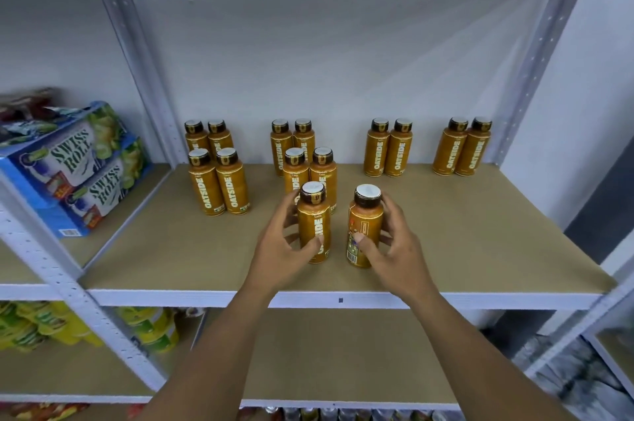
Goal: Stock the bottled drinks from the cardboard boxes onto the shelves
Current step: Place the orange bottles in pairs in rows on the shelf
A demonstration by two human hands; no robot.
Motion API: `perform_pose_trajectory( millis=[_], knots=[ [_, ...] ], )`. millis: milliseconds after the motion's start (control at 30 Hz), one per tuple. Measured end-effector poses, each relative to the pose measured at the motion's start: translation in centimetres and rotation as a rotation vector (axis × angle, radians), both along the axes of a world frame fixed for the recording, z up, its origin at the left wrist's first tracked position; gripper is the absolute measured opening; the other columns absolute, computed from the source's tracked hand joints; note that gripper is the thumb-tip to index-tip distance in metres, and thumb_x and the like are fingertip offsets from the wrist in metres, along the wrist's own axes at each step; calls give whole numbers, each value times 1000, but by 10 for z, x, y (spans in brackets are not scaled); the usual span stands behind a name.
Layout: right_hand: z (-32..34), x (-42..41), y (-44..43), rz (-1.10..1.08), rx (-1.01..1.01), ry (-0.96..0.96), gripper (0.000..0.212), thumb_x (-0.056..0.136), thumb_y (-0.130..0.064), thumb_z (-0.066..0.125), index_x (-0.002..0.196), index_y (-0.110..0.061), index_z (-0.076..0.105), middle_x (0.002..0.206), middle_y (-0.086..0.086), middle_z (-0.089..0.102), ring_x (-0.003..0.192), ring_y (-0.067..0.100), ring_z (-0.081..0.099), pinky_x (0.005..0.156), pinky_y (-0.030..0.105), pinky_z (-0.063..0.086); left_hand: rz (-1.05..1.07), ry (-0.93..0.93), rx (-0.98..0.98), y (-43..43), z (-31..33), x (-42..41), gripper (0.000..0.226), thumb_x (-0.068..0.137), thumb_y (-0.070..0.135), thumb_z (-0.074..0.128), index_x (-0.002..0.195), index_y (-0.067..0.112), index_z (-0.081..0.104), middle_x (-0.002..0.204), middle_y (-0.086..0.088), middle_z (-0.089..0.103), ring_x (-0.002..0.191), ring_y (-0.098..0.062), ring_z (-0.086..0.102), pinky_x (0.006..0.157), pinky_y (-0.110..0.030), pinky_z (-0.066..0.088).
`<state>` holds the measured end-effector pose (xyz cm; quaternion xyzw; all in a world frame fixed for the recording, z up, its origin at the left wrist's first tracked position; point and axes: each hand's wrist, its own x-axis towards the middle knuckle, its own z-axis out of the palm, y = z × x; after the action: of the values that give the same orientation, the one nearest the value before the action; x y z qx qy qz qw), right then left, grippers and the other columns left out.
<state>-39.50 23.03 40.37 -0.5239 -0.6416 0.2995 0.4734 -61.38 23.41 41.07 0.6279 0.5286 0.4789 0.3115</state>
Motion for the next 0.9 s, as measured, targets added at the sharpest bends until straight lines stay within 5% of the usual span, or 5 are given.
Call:
perform_pose_trajectory(
  millis=[167, 500, 667, 767, 900],
  knots=[
    [-1, -7, 14, -10, 6, -16, 82, 93, -36, 71, 156, -46, 20, 158, -11, 40, 137, 14, 47, 106, 29, 46, 0, 1, -22, 4, -7, 5, 90, 89, 16, 79, 156, 42, 25, 155, 11, 43, 138, -12, 47, 97, -18, 49],
    [-12, -10, 15, -34, 8, -3, 79, 95, -36, 69, 156, -45, 19, 156, -8, 43, 135, 15, 49, 106, 30, 47, -8, 51, -21, 10, -16, 5, 96, 87, 24, 81, 156, 49, 18, 160, 13, 39, 136, -7, 45, 86, 0, 44],
    [-12, -9, 13, -25, 6, -10, 83, 96, -22, 69, 150, -54, 15, 156, -8, 44, 137, 14, 48, 105, 21, 42, 19, 54, -27, 7, -15, 6, 103, 86, 31, 83, 153, 56, 10, 160, 11, 38, 133, -8, 48, 95, -17, 48],
    [-12, -10, 13, -41, -1, -19, 82, 95, -26, 70, 146, -57, 13, 155, -7, 44, 135, 13, 49, 99, 13, 41, 16, 60, -23, 6, -17, 6, 99, 87, 31, 81, 156, 52, 12, 160, 10, 40, 136, -11, 49, 101, -25, 49],
    [-12, -11, 13, -55, 0, -53, 81, 94, -38, 70, 151, -52, 14, 158, -8, 40, 135, 15, 48, 99, 20, 44, 19, 66, -18, 5, -15, 6, 95, 88, 30, 80, 150, 57, 12, 159, 10, 42, 137, -14, 50, 104, -30, 50]
  ],
)
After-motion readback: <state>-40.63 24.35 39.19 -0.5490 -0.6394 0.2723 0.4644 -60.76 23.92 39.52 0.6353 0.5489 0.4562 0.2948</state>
